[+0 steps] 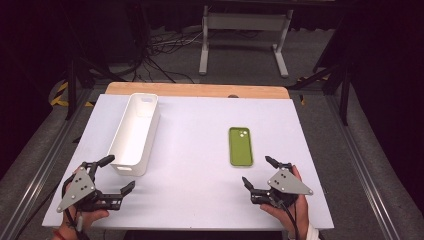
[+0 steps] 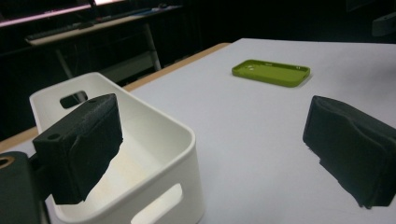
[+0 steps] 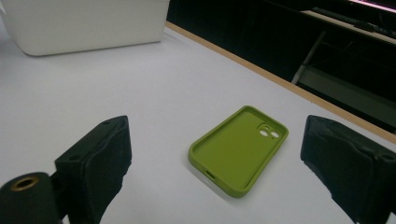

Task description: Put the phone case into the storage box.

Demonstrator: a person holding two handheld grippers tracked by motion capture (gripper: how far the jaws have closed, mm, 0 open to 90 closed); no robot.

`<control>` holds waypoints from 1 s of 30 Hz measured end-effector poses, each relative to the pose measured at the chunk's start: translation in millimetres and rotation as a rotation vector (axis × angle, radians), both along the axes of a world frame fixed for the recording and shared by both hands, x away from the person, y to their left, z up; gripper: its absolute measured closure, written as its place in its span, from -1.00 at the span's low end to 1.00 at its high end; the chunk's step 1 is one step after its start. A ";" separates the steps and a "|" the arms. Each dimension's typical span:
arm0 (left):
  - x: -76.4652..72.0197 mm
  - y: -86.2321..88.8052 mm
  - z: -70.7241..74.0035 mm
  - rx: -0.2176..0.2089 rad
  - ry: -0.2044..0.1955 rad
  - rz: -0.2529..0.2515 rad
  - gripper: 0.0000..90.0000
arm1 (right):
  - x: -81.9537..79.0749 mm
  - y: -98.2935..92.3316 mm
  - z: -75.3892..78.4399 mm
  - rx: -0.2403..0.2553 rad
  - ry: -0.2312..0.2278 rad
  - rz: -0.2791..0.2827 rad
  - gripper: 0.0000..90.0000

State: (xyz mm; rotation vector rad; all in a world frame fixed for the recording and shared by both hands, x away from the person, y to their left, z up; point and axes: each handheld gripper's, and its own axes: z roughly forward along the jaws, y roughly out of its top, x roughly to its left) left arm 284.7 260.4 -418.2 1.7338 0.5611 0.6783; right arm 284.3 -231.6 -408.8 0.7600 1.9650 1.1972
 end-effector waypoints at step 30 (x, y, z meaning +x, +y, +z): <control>5.9 -8.7 -7.6 0.064 0.043 -0.030 -0.90 | 54.0 -10.8 36.1 -0.044 0.158 -0.021 -0.81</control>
